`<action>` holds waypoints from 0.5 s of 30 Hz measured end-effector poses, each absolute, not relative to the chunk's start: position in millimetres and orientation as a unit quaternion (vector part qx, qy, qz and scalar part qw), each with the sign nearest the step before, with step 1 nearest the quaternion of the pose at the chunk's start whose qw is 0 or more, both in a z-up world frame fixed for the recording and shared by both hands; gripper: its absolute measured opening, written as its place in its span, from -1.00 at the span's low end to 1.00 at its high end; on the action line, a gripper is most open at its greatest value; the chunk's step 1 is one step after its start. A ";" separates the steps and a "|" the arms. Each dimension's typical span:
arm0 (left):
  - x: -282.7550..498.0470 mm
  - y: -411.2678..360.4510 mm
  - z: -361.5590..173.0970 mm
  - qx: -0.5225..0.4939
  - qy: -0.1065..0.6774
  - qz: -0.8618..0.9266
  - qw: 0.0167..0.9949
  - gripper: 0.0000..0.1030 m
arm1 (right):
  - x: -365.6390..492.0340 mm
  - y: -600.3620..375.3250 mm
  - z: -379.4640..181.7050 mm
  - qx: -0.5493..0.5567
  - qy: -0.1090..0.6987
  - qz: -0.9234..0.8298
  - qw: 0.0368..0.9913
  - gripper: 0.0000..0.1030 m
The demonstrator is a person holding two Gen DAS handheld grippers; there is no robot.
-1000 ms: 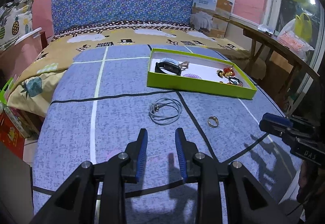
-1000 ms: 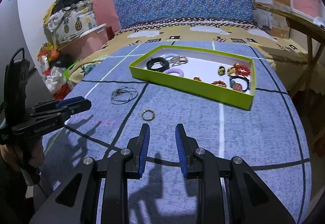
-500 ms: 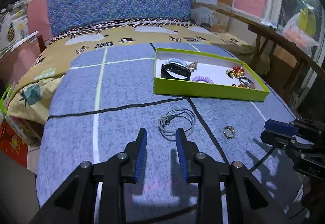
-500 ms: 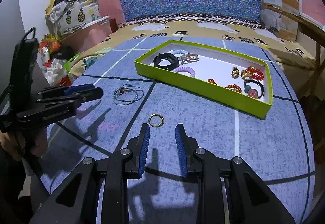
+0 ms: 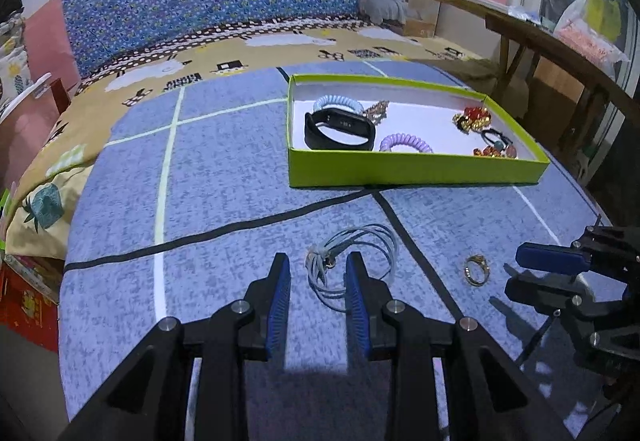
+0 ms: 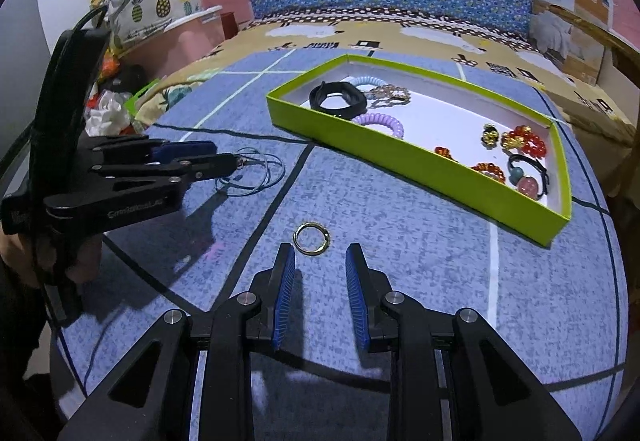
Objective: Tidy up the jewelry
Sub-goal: 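Grasp the grey cord with the left tool while the right tool grasps the gold ring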
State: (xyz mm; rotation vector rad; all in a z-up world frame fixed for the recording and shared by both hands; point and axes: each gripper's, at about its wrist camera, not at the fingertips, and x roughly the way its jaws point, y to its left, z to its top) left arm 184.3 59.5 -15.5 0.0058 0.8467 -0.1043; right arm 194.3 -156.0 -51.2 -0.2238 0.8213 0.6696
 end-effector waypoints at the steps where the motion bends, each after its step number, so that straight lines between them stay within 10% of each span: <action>1: 186.0 59.2 -16.7 0.003 0.414 -0.051 0.909 -0.41 | 195.5 -153.7 -52.2 -0.111 0.392 0.319 0.855 -0.48; 15: 195.8 63.5 -21.8 -0.008 0.428 -0.044 0.903 -0.66 | 203.9 -133.0 -60.9 -0.158 0.399 0.320 0.844 -0.48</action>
